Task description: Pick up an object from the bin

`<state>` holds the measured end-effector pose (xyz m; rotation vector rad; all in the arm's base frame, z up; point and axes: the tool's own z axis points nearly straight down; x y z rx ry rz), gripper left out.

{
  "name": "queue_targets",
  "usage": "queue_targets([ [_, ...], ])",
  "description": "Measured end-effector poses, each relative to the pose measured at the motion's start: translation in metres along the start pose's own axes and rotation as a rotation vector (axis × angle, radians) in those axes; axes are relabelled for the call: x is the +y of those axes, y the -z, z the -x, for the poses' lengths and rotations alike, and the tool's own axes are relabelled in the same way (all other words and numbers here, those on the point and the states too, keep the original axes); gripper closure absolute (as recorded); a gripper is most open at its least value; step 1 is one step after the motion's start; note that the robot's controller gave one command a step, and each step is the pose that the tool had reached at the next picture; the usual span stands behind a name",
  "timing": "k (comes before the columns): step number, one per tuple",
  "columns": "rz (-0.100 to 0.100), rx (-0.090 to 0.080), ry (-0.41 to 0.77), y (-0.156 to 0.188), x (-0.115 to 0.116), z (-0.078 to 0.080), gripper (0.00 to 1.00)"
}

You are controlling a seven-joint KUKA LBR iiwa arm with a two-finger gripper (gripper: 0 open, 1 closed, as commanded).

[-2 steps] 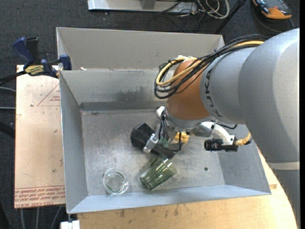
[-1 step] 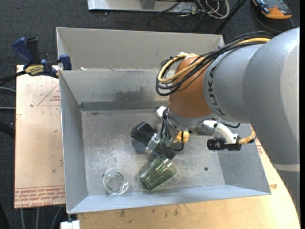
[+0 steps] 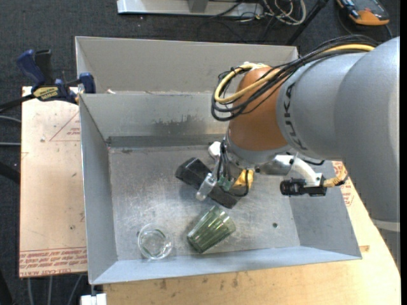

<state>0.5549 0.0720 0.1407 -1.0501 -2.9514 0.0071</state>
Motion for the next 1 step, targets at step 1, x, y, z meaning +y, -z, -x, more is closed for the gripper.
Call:
queue_targets([
  [1,0.005,-0.004,0.001,0.0171,0.0000,-0.0001,1.00],
])
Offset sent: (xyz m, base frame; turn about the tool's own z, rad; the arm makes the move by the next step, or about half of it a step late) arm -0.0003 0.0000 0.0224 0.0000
